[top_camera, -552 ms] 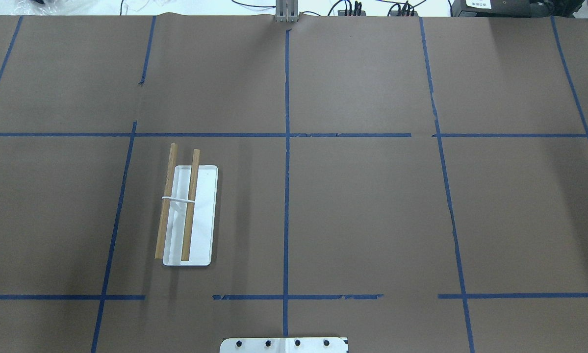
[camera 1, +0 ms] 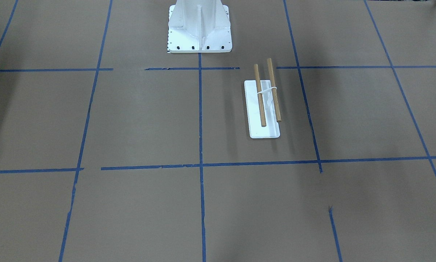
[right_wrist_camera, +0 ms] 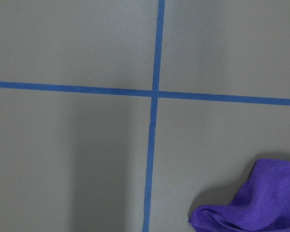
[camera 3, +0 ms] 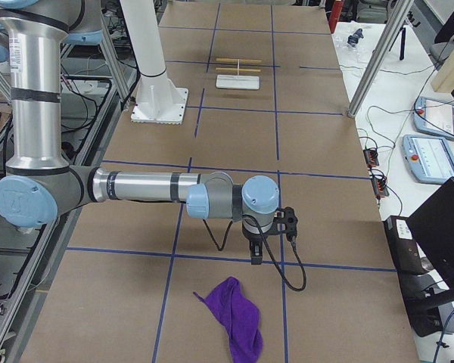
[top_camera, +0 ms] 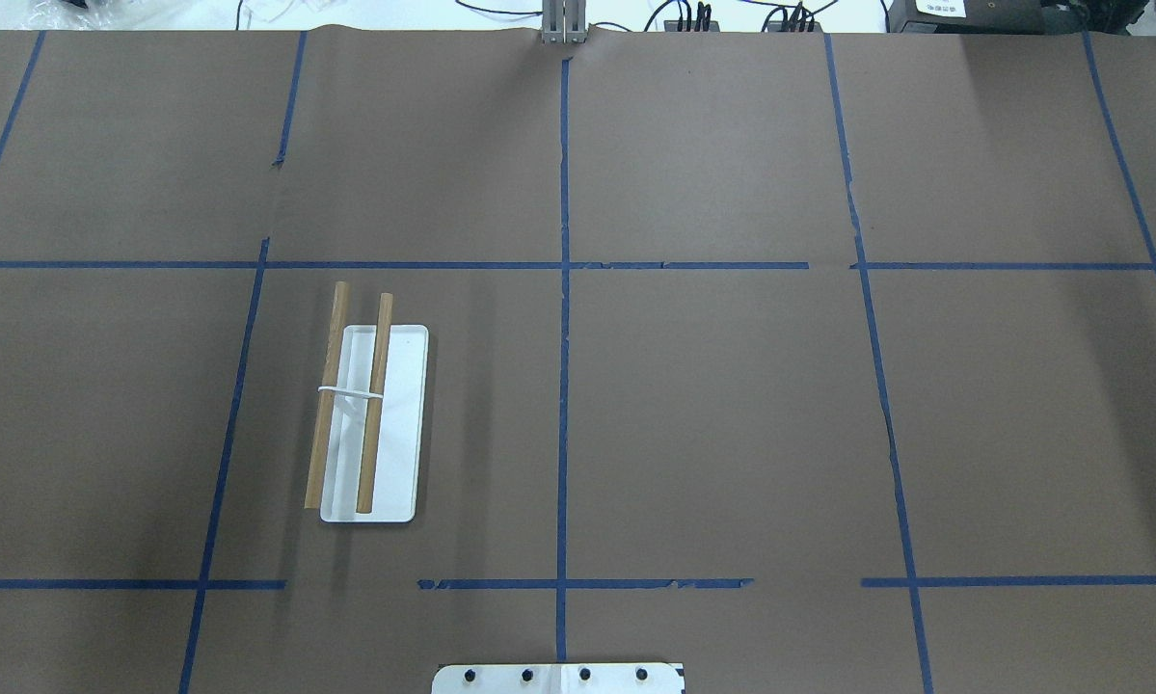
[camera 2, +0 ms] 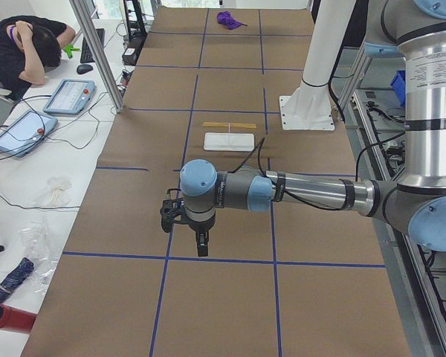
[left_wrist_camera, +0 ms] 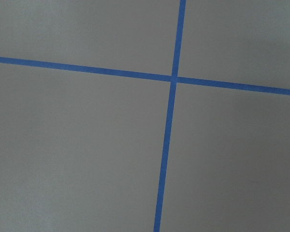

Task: Hang towel on rack

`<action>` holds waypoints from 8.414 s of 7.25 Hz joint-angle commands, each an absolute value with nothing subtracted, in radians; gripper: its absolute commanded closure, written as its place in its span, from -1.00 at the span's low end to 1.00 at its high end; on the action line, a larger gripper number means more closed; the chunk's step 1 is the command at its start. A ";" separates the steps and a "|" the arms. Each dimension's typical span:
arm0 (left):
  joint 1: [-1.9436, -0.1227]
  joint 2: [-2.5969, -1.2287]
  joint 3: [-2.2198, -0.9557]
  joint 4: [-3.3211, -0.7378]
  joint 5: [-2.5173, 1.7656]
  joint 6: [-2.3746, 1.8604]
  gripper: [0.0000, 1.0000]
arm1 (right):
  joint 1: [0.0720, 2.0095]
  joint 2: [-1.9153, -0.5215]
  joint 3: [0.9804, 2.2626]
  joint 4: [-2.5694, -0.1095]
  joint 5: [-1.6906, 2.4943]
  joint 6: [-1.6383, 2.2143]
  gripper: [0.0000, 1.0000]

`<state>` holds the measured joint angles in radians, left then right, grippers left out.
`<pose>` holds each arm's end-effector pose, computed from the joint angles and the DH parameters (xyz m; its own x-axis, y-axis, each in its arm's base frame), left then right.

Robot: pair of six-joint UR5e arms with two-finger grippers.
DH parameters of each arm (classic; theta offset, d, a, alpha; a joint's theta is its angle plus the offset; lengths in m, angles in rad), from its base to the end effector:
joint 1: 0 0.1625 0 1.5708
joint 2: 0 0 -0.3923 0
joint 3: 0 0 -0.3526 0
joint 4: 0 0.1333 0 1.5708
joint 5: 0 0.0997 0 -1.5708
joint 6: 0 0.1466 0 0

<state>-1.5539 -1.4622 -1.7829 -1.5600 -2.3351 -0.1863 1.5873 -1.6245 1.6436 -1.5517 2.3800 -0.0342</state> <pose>-0.0248 -0.4177 0.6122 0.7113 -0.1095 -0.6943 0.1169 0.9925 -0.0367 0.0344 -0.4345 0.6448 0.6906 -0.0504 0.7215 0.0071 0.9980 0.0629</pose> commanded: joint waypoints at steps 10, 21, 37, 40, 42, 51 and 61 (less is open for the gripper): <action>-1.554 -1.477 -1.810 -1.560 -2.364 -0.189 -1.00 | 1.574 -1.575 1.059 -1.019 2.290 -0.031 -1.00; -1.554 -1.485 -1.816 -1.560 -2.365 -0.189 -1.00 | 1.516 -1.563 0.997 -0.971 2.289 -0.035 0.99; -1.466 -1.764 -1.819 -1.575 -2.373 -0.294 -1.00 | 1.407 -1.264 1.678 -1.094 2.521 0.937 1.00; -1.237 -1.879 -1.751 -1.955 -2.359 -0.995 -1.00 | 1.153 -1.170 1.810 -1.085 2.276 1.314 1.00; -1.154 -1.946 -1.744 -2.069 -2.359 -1.386 -1.00 | 1.010 -1.128 1.856 -0.984 2.067 1.531 1.00; -0.762 -2.233 -1.710 -2.287 -2.189 -2.247 -1.00 | 0.578 -1.083 2.040 -0.930 1.485 1.729 1.00; -0.818 -2.227 -1.704 -2.290 -2.189 -2.256 -0.97 | 0.572 -1.154 2.148 -0.930 1.483 1.729 1.00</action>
<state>-0.8079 -2.2272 -1.7044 -2.2900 -2.1888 -2.2520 0.5732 -1.1517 2.1471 -0.9296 1.4835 1.7263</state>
